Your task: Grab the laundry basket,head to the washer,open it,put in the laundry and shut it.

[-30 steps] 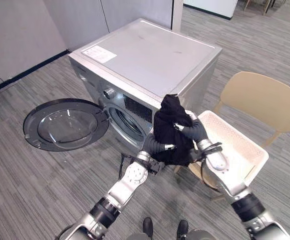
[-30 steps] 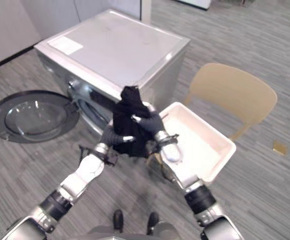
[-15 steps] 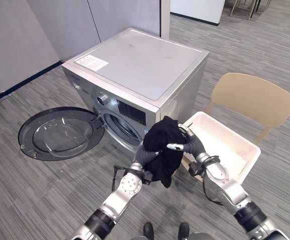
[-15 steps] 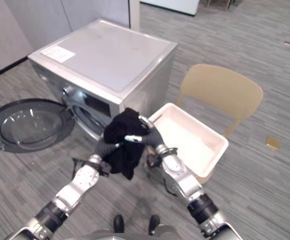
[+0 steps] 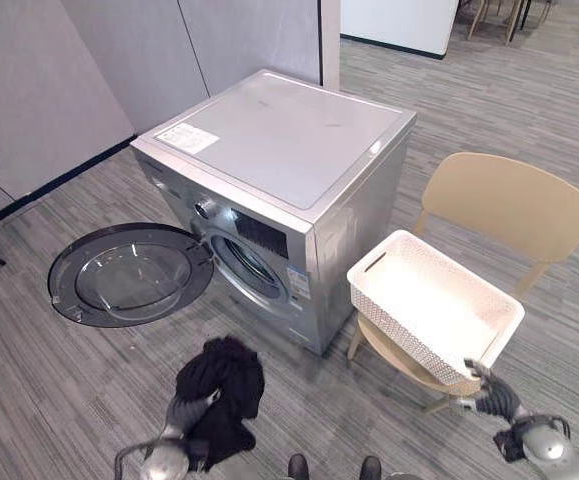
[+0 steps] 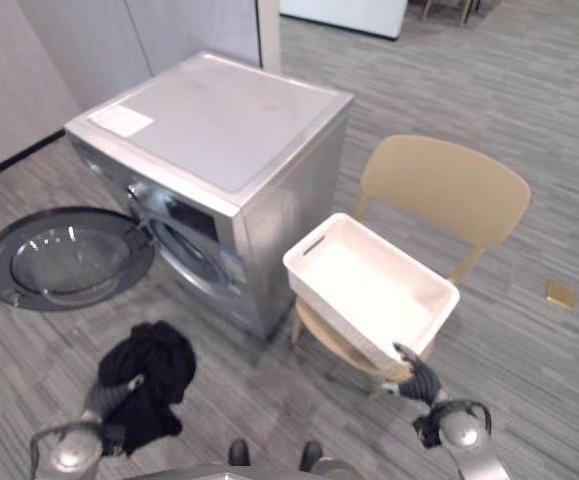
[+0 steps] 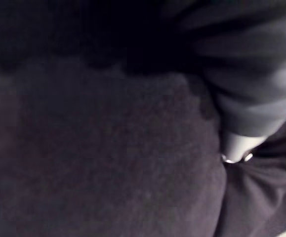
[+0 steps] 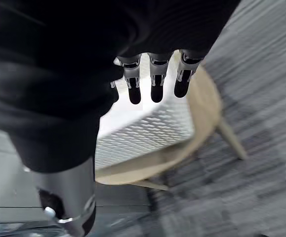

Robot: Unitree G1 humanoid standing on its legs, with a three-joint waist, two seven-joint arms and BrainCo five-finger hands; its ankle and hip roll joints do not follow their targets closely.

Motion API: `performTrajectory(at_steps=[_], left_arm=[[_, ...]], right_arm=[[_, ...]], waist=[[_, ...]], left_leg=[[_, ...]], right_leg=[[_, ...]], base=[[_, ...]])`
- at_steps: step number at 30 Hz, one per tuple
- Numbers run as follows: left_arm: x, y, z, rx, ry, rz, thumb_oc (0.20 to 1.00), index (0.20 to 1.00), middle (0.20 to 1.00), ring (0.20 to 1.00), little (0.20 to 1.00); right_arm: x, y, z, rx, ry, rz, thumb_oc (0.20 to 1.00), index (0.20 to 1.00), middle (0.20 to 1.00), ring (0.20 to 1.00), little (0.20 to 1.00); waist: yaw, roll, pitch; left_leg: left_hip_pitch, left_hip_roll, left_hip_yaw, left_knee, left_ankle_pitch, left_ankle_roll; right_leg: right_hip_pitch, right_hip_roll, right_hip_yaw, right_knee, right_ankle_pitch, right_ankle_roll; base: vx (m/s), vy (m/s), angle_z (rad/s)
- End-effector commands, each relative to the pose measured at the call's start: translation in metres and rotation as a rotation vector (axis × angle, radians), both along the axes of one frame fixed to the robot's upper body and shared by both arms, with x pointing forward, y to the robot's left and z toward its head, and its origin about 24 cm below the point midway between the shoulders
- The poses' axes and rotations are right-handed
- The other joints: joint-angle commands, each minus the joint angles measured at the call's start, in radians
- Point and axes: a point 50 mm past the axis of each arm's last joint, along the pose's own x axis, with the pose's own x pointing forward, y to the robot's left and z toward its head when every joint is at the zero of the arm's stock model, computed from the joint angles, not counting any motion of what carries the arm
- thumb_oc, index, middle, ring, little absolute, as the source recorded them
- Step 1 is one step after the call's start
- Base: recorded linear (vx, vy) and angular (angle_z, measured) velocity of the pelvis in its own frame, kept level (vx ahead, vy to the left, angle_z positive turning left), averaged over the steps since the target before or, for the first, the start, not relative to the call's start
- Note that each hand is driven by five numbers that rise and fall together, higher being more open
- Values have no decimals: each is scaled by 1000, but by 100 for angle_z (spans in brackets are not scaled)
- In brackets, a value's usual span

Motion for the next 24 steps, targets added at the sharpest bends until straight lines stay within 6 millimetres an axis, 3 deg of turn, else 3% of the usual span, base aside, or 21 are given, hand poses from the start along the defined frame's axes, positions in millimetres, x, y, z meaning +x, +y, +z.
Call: performTrajectory(at_steps=[1, 2, 4, 5, 6, 8, 12, 16, 19, 21, 22, 24], left_arm=[[45, 7, 31, 14, -196, -16, 200, 200, 200, 200, 200], [46, 8, 28, -1, -191, 21, 200, 200, 200, 200, 200], [46, 7, 25, -22, -191, 54, 200, 200, 200, 200, 200], [47, 5, 23, -23, -186, 63, 200, 200, 200, 200, 200], [47, 5, 23, -22, -186, 63, 200, 200, 200, 200, 200], [59, 2, 31, -22, -224, 48, 200, 200, 200, 200, 200], [64, -3, 32, -31, -231, 24, 200, 200, 200, 200, 200], [60, 2, 31, -12, -210, 11, 200, 200, 200, 200, 200], [62, 11, 36, 32, -205, -14, 200, 200, 200, 200, 200], [65, 13, 39, 55, -208, -28, 200, 200, 200, 200, 200], [73, 8, 43, 56, -235, -49, 200, 200, 200, 200, 200], [74, 7, 43, 50, -241, -48, 200, 200, 200, 200, 200]], right_arm=[[43, 25, 26, -1, -198, 91, 1000, 1000, 1000, 1000, 1000], [45, 23, 22, -22, -191, 68, 1000, 1000, 1000, 1000, 1000], [47, 22, 22, -51, -195, 63, 1000, 1000, 1000, 1000, 1000], [53, 25, 24, -76, -203, 81, 1000, 1000, 1000, 1000, 1000], [53, 25, 24, -76, -203, 81, 1000, 1000, 1000, 1000, 1000], [52, 23, 23, -91, -205, 45, 1000, 1000, 1000, 1000, 1000], [56, 27, 24, -90, -215, 57, 1000, 1000, 1000, 1000, 1000], [64, 42, 23, -48, -227, 73, 1000, 1000, 1000, 1000, 1000], [71, 57, 25, -3, -247, 92, 1000, 1000, 1000, 1000, 1000], [73, 62, 26, 12, -259, 94, 1000, 1000, 1000, 1000, 1000], [74, 70, 29, 39, -272, 109, 1000, 1000, 1000, 1000, 1000], [73, 70, 28, 44, -269, 108, 1000, 1000, 1000, 1000, 1000]], waist=[[42, -70, 48], [58, -77, 86], [65, -77, 98], [79, -85, 93], [78, -86, 93], [79, -101, 95], [71, -100, 66], [84, -131, 52], [98, -154, 74], [100, -161, 83], [56, -145, 114], [51, -133, 123]], left_leg=[[-47, -16, -7, 88, -54, -31], [-121, -16, -1, 179, -60, -48], [-159, 13, 51, 213, -58, -53], [-155, 62, 105, 197, -67, -56], [-155, 62, 104, 196, -66, -56], [-192, 133, 228, 129, 0, -64], [-163, 153, 286, 69, 26, -65], [-164, 95, 250, 109, -27, -30], [-156, 43, 219, 151, -87, 11], [-150, 23, 209, 153, -104, 26], [-86, -22, 149, 113, -123, 48], [-80, -26, 147, 109, -110, 58]], right_leg=[[-9, -84, 29, 46, -69, 76], [-14, -98, -3, 48, -75, 70], [-19, -111, -54, 49, -82, 67], [8, -120, -103, 42, -95, 76], [9, -120, -104, 41, -95, 76], [13, -151, -222, 49, -92, 83], [45, -168, -291, 65, -90, 98], [61, -227, -274, 121, -84, 121], [8, -303, -228, 297, -47, 142], [-23, -315, -187, 356, -36, 152], [-162, -213, 3, 468, -48, 138], [-193, -193, 11, 457, -35, 128]], base=[[-214, -67, 18], [-229, -49, 41], [-65, 17, 120], [104, 55, 129], [146, 114, 110], [50, 176, 87], [166, 226, 140], [288, 346, 10], [221, 278, 20], [231, 235, 54], [243, 229, 65], [113, 142, 93]])
